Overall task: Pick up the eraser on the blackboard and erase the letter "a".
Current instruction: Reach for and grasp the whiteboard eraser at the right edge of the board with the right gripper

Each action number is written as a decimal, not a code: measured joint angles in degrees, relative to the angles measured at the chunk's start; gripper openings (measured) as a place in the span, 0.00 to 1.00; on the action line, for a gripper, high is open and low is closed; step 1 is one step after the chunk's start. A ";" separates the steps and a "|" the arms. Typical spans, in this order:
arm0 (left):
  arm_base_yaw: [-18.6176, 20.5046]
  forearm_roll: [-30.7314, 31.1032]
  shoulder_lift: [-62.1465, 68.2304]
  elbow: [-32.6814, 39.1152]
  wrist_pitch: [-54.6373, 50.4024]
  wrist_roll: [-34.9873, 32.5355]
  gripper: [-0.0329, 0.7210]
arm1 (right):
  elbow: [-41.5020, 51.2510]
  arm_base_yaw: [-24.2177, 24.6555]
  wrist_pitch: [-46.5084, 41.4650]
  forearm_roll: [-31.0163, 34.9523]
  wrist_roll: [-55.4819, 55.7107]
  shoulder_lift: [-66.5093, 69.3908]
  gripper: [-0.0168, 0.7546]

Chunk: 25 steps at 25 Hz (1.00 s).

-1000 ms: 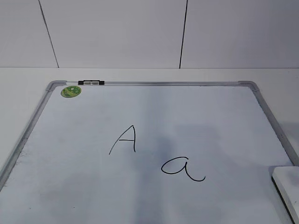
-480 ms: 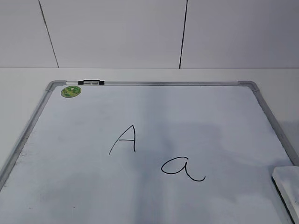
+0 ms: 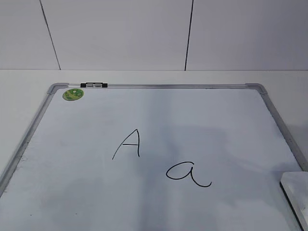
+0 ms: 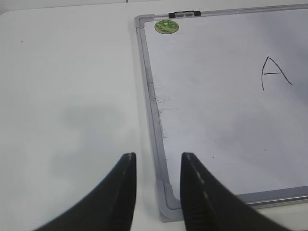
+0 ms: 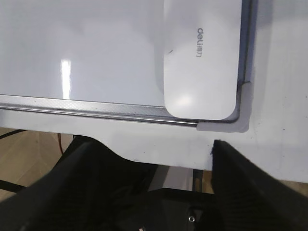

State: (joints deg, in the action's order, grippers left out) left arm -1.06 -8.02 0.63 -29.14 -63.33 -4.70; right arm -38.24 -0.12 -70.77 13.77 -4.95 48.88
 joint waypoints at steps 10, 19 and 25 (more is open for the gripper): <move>0.00 0.00 0.00 0.00 0.00 0.00 0.36 | 0.00 0.00 0.73 -1.02 0.24 3.51 0.79; 0.00 0.00 0.00 0.00 0.00 0.00 0.36 | 0.00 0.00 3.36 -3.25 0.33 9.53 0.79; 0.00 0.00 0.00 0.00 0.00 0.00 0.36 | 0.00 0.00 6.75 -3.84 -0.11 12.16 0.79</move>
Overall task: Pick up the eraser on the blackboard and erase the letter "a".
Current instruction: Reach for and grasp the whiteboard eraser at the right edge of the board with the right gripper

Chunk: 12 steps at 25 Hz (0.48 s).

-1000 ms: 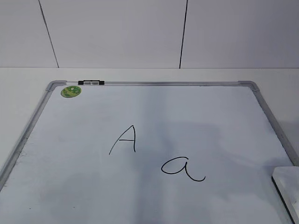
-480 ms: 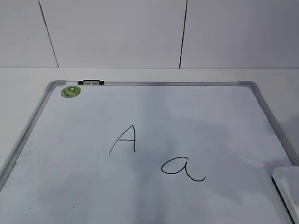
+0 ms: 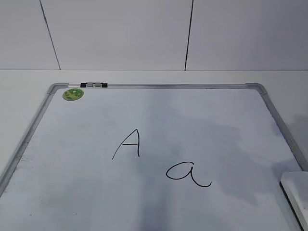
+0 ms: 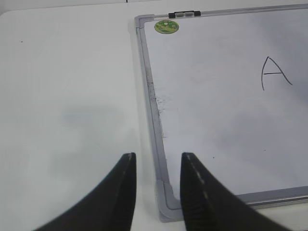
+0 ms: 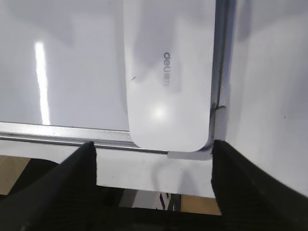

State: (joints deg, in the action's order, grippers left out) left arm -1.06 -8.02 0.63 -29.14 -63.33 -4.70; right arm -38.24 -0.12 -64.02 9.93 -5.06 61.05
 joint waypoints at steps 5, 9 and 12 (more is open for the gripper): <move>0.00 0.00 0.00 0.00 0.00 0.00 0.36 | 0.00 0.00 2.27 -0.87 -1.24 2.86 0.79; 0.00 0.00 0.00 0.00 0.00 0.00 0.36 | -0.09 -0.11 3.84 -0.96 -2.21 4.73 0.79; 0.00 0.00 0.00 0.00 0.00 0.00 0.36 | -0.72 -2.14 4.60 -1.88 -2.33 6.39 0.79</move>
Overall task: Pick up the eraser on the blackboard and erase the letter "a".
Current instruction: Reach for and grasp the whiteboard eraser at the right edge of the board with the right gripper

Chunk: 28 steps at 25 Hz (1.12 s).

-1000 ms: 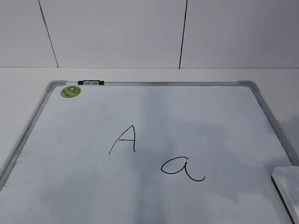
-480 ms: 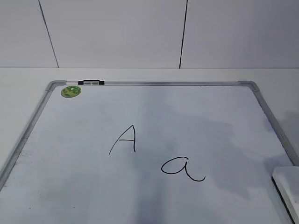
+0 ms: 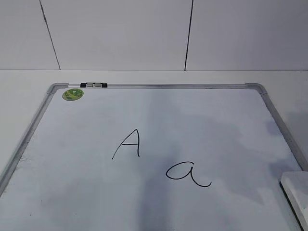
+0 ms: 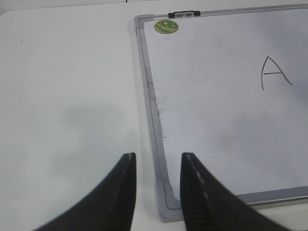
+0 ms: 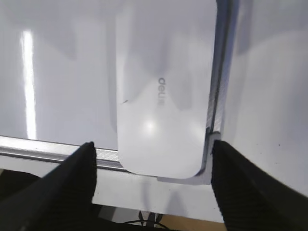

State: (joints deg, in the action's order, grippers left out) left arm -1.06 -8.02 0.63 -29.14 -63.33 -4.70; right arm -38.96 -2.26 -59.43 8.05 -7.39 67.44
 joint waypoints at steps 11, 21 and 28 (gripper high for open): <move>0.00 0.00 0.00 0.00 0.00 0.00 0.36 | -1.49 -8.05 0.84 -6.45 10.19 3.45 0.79; 0.00 0.00 0.00 0.00 0.00 0.00 0.36 | -1.49 -8.05 0.87 -6.02 11.61 3.45 0.84; 0.00 0.00 0.00 0.00 0.00 0.00 0.35 | -1.49 -8.05 1.53 -6.89 12.13 3.45 0.88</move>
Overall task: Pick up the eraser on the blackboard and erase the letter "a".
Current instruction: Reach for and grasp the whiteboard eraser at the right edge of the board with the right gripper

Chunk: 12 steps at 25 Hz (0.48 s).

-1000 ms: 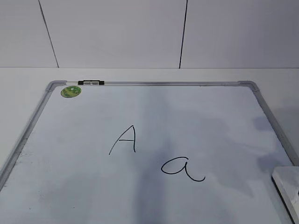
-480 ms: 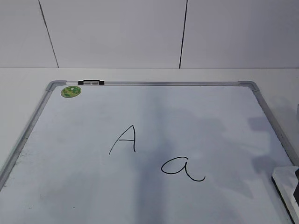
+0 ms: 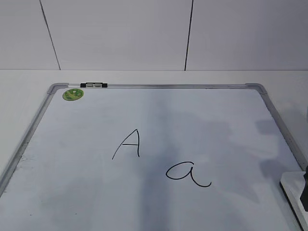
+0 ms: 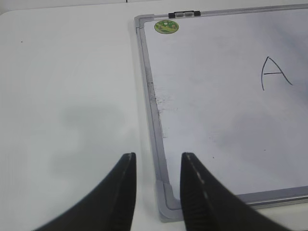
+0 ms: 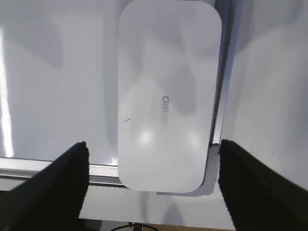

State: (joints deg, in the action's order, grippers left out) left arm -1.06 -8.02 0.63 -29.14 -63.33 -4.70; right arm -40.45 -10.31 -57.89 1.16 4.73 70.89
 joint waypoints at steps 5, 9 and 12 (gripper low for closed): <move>0.00 0.00 0.00 0.00 0.00 0.00 0.35 | 0.00 0.00 0.65 -0.50 0.05 0.00 0.86; 0.00 0.00 0.00 0.00 0.00 0.00 0.35 | 0.00 0.00 1.45 -0.50 0.13 0.00 0.85; 0.00 0.00 0.00 0.00 0.00 0.00 0.35 | 0.00 0.00 1.54 -1.16 0.13 0.13 0.85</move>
State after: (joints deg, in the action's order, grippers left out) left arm -1.06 -8.02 0.63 -29.14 -63.33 -4.70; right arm -40.45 -10.31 -56.35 0.00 4.87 71.01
